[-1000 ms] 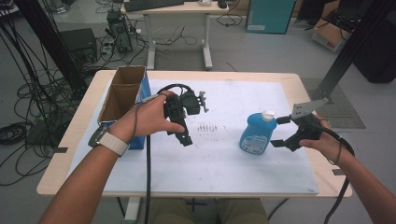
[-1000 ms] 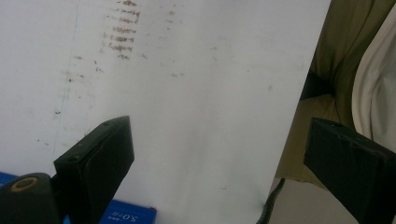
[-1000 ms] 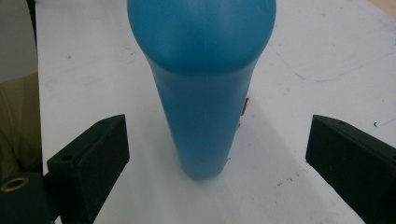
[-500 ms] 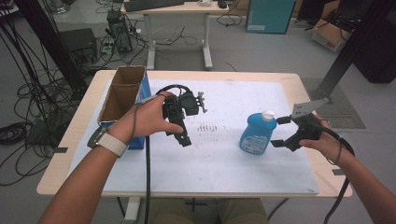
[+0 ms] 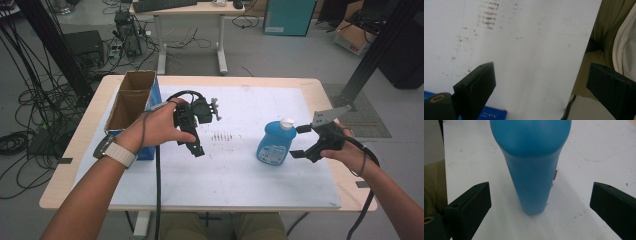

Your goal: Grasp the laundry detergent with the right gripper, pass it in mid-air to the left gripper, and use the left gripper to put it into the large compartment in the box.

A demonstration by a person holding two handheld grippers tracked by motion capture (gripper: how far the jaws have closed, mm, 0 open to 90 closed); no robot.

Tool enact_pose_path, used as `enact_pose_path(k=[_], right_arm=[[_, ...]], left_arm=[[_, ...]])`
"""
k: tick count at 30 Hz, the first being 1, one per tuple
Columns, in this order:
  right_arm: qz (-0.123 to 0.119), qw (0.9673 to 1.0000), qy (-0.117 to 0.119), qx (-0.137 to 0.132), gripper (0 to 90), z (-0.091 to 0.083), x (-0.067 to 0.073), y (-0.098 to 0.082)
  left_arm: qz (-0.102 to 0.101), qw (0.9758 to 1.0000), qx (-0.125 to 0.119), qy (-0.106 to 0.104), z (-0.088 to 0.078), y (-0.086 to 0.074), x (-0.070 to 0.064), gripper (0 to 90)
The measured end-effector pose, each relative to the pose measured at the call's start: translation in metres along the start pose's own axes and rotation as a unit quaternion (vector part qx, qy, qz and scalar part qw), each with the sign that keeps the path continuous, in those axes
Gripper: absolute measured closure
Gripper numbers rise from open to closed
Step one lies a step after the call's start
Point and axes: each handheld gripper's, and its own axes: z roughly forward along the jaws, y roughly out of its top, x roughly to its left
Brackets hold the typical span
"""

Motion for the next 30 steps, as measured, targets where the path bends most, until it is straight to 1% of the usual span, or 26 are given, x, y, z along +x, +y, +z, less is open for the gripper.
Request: enact_pose_path(k=[1,2,3,4,5,6,7,8,9,10,13,14,15,17,21,23,24,27,28,30], right_arm=[[0.0,1.0,0.0,-0.001,3.2,-0.0003,-0.0001,0.0001],[0.0,1.0,-0.001,-0.001,3.2,-0.0007,-0.0001,0.0002],[0.0,1.0,-0.001,-0.001,3.2,-0.0009,-0.0001,0.0003],[0.0,1.0,-0.001,-0.001,3.2,-0.0011,-0.0001,0.0004],[0.0,1.0,0.0,0.0,3.2,-0.0013,0.0,0.0003],[-0.001,1.0,-0.001,0.002,3.2,-0.0015,-0.0002,0.0002],[0.0,1.0,-0.002,0.001,3.2,-0.0015,-0.0001,0.0002],[0.0,1.0,-0.001,0.001,3.2,-0.0015,-0.0001,0.0001],[-0.001,1.0,-0.001,0.0,3.3,-0.0015,-0.0002,0.0001],[0.0,1.0,-0.002,0.001,3.4,-0.0016,-0.0001,0.0],[-0.002,1.0,-0.003,-0.001,3.5,-0.0019,-0.0007,-0.0002],[0.0,1.0,-0.003,-0.002,3.6,-0.0019,-0.0006,-0.0002],[0.0,1.0,-0.003,-0.001,3.7,-0.002,-0.0007,-0.0003],[0.0,1.0,-0.003,0.0,3.7,-0.002,-0.0006,-0.0003],[-0.001,1.0,-0.001,0.003,3.9,-0.0021,-0.0001,-0.0002],[-0.002,1.0,-0.001,0.002,4.0,-0.0022,0.0,-0.0002],[-0.003,1.0,-0.002,0.002,4.0,-0.0021,-0.0001,-0.0002],[-0.003,1.0,-0.001,0.002,4.3,-0.0019,0.0,-0.0004],[-0.003,1.0,-0.001,0.002,4.3,-0.0018,-0.0002,-0.0007],[-0.002,1.0,0.0,0.003,4.3,-0.0018,-0.0005,-0.001]], left_arm=[[0.002,1.0,0.004,-0.004,-0.0007,0.0001,0.0004,9.1],[0.0,1.0,0.001,-0.003,-0.0004,-0.0001,0.0,9.1],[0.006,1.0,0.007,-0.003,-0.0012,0.0001,0.0009,9.1],[0.008,0.9999,0.008,-0.003,-0.0014,0.0,0.001,9.1],[0.006,1.0,0.005,0.0,-0.0009,-0.0003,0.0006,9.1],[0.01,0.9999,0.005,0.003,-0.0012,-0.0003,0.0011,9.1],[0.002,1.0,-0.001,0.001,-0.0005,-0.0007,0.0002,9.1],[-0.002,1.0,-0.001,-0.001,-0.0002,-0.001,-0.0001,9.1],[0.003,1.0,0.0,0.003,-0.0004,-0.0009,0.0006,9.1],[0.002,1.0,0.002,0.0,-0.0006,-0.0009,0.0009,9.1],[0.002,1.0,0.002,0.0,-0.0006,-0.0008,0.0011,9.1],[0.011,0.9999,0.008,0.001,-0.0012,-0.0006,0.0022,9.1],[0.002,1.0,0.0,0.001,-0.0001,-0.0009,0.0009,9.1],[0.005,1.0,0.005,0.0,-0.0007,-0.0006,0.0015,9.1],[0.002,1.0,0.002,0.001,-0.0001,-0.0007,0.001,9.1],[0.005,1.0,0.003,0.001,-0.0004,-0.0006,0.0014,9.1],[0.001,1.0,0.001,0.0,-0.0002,-0.0007,0.0011,9.1],[0.004,1.0,0.004,0.0,-0.0004,-0.0007,0.0014,9.1],[0.012,0.9999,0.011,0.001,-0.0013,-0.0005,0.0024,9.1],[0.002,1.0,0.003,0.002,-0.0006,-0.0009,0.0012,9.1]])
